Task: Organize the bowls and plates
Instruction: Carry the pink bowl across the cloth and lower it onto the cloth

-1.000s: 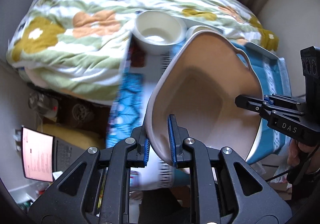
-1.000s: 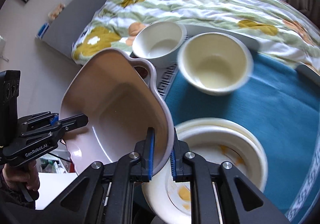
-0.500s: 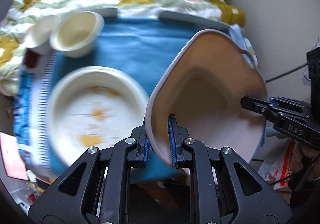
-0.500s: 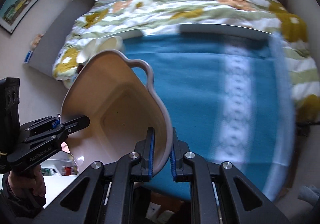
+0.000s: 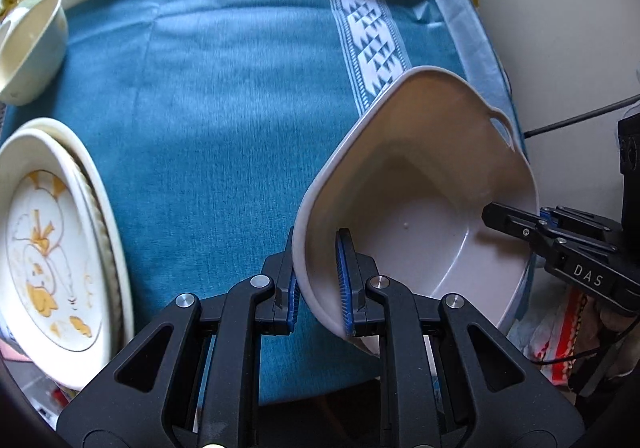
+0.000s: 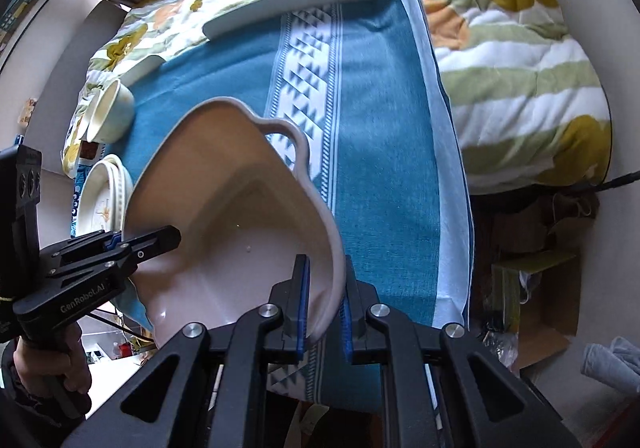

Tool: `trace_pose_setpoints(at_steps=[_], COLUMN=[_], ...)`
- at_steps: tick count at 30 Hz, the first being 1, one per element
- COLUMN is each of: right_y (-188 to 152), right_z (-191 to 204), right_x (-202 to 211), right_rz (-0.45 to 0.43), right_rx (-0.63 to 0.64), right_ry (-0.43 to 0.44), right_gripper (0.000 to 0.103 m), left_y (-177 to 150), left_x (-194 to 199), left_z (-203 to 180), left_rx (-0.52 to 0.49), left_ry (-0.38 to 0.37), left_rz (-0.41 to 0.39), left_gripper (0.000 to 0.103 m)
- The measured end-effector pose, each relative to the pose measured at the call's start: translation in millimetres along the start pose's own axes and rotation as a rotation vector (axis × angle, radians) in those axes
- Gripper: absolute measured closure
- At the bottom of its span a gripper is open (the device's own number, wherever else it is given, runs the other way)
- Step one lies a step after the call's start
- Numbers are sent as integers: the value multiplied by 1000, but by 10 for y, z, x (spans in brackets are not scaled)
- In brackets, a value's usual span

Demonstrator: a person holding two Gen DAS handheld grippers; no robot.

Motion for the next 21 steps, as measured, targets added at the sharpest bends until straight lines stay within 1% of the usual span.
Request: trace_pose_setpoints(at_steps=[7,10,13,14,16,17,18,19,20,21], right_y=[55,60,64,65,66,64,61,56,52,47], right_z=[-36,-54,-87,-88,-90,-88,-87,-78,-71,-67], right_x=[-51,-76,-91,-93,-99,-106,-109,-113,-120,-123], right_rz=[-15,-16,-19,-18,-20,-19,-20,-21,-19,-20], right_rx=[17,13,-8,-10,-12,-12,-11,-7,-5,-5], right_ry=[18,23,49,54,58,56,54,52,52,55], right_gripper=[90,90,90,90,90,90,90,90,86,78], left_y=[42,62,48,33,10,18,19,22,32,35], left_x=[-93,-83,-65,-53,-44,-43,-19,19,45,68], left_z=[33,8,13,15,15,9,-2,-18,-33,-39], left_rx=[11,13,24,25,19,14,7,0,-3,-6], left_ry=[5,8,6,7,31,45,55,56,57,59], left_rz=[4,-12,-22,-25,-24,-26,-39,-58,-68,-73], left_gripper=[89,89,87,85,70,49,32,28,27,26])
Point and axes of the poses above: each gripper's, at about its wrist camera, not at the fingertips, and x roughly against the way its jaws point, z to its left, y to its top, the point moved 9 cm from there along -x, roughly the way its jaws point, and after that the axes turned 15 degrees about z, right-handed, at the moved point
